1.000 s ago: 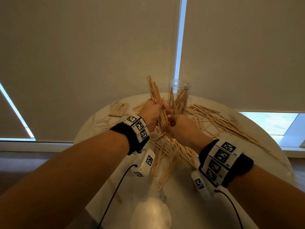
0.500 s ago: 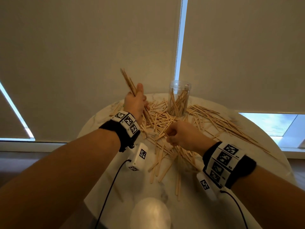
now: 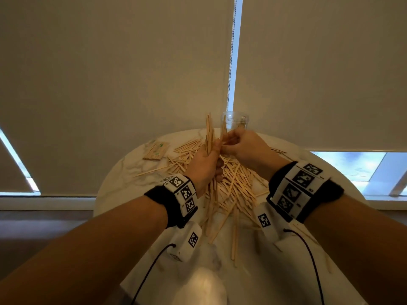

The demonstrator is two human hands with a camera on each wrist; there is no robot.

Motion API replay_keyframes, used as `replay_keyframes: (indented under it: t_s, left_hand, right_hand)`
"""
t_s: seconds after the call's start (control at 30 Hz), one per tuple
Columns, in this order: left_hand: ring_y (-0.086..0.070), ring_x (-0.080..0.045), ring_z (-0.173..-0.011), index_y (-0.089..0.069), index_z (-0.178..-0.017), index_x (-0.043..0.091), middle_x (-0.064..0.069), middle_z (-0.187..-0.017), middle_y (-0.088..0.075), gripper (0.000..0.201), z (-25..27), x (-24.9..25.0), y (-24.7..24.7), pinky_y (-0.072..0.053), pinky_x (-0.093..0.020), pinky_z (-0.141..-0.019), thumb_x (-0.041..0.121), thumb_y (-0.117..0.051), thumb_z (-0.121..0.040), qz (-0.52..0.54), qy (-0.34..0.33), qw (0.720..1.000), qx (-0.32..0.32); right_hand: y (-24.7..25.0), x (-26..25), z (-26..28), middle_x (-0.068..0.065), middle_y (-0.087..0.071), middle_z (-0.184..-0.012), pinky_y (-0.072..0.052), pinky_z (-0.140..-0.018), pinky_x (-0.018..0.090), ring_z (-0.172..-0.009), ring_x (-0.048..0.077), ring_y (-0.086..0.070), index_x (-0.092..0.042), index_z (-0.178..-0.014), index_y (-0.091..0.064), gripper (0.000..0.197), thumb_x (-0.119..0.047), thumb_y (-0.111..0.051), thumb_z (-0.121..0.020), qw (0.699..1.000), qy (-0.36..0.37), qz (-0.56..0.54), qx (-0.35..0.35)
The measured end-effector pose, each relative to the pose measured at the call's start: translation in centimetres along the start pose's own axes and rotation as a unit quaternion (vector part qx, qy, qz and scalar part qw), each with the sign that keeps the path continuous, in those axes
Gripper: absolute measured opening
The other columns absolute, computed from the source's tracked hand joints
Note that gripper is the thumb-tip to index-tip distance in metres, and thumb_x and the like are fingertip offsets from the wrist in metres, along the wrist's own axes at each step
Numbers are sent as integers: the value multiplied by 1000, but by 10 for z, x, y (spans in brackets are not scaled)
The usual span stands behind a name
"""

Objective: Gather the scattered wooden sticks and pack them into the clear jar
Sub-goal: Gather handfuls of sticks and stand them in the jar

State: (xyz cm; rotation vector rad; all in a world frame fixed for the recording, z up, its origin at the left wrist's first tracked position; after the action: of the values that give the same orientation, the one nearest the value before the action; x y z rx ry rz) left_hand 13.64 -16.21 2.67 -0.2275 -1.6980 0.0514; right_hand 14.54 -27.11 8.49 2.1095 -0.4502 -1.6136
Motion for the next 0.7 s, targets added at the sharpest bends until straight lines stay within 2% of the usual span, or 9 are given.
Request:
replay_keyframes:
  t_s: [0.1,0.17,0.23,0.3,0.37,0.43,0.5,0.6,0.7]
  left_hand:
    - [-31,-9,-46,-54,-93,20,8,-56,-38,35,-1,6,-1,-34,-23,-42,55,-52,-96,-14,4,1000,-12]
    - [-30,-10,-47,-52,-81,21,6,-57,-38,37,1,8,-7,-32,-23,-42,55,-55,-94,-40,8,998,-47]
    - [-31,-10,-46,-53,-85,18,5,-57,-42,35,7,7,-18,-31,-23,-42,52,-57,-95,-73,16,993,-89]
    - [-31,-11,-47,-51,-95,15,5,-58,-43,35,11,4,-27,-31,-23,-44,49,-58,-96,-86,27,990,-111]
    - [-32,-12,-48,-50,-99,14,4,-58,-40,35,12,3,-29,-33,-25,-46,47,-60,-95,-77,34,990,-109]
    - [-33,-12,-48,-50,-97,12,4,-58,-38,37,12,2,-29,-35,-26,-47,47,-62,-94,-70,35,991,-104]
    - [-32,-12,-48,-48,-87,14,3,-58,-37,39,13,1,-28,-35,-26,-47,50,-63,-92,-81,31,991,-106]
    - [-34,-14,-49,-47,-81,15,1,-60,-37,36,14,6,-31,-37,-26,-48,45,-61,-96,-116,14,986,-121]
    - [-36,-13,-48,-49,-79,13,0,-59,-40,26,9,13,-31,-40,-26,-49,24,-54,-102,-128,0,986,-108]
  right_hand:
    - [12,-12,-3,2,-55,-127,-56,-84,35,-99,16,-62,-21,-140,-40,56,-43,-62,-93,1000,0,-16,8]
    - [21,-20,-7,4,-51,-131,-54,-92,39,-109,20,-59,-26,-147,-30,73,-58,-60,-89,996,-9,-83,22]
    - [24,-27,-11,5,-54,-127,-53,-94,41,-111,21,-60,-30,-148,-28,83,-62,-66,-82,994,-3,-111,8]
    - [24,-38,-12,5,-66,-113,-55,-90,37,-100,18,-67,-18,-138,-46,58,-42,-67,-90,997,43,-69,-2]
    - [22,-49,-11,3,-72,-94,-56,-79,28,-85,12,-70,-12,-114,-63,20,-23,-58,-99,996,88,-7,8]
    - [19,-54,-9,1,-73,-88,-51,-72,23,-77,9,-67,-11,-100,-68,25,-27,-49,-103,995,101,14,8]
    - [22,-54,-8,-2,-72,-93,-48,-79,28,-85,11,-65,-12,-96,-72,44,-40,-38,-105,993,94,63,18]
    - [24,-51,-6,1,-69,-103,-47,-87,34,-94,17,-62,-12,-101,-71,51,-44,-31,-106,979,90,182,23]
    - [8,-46,-3,0,-67,-109,-44,-81,28,-102,17,-63,-12,-115,-67,47,-45,-35,-105,977,92,187,-31]
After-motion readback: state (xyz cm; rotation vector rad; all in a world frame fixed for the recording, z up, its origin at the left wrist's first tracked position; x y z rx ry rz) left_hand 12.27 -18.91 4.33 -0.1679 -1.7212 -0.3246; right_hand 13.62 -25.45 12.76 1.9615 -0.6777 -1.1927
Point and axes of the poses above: each hand's wrist, its own z-axis away from the middle knuckle, its own y-axis out of the back of the hand, x = y × z, the point moved 8 cm from there along -z, towards the middle knuckle
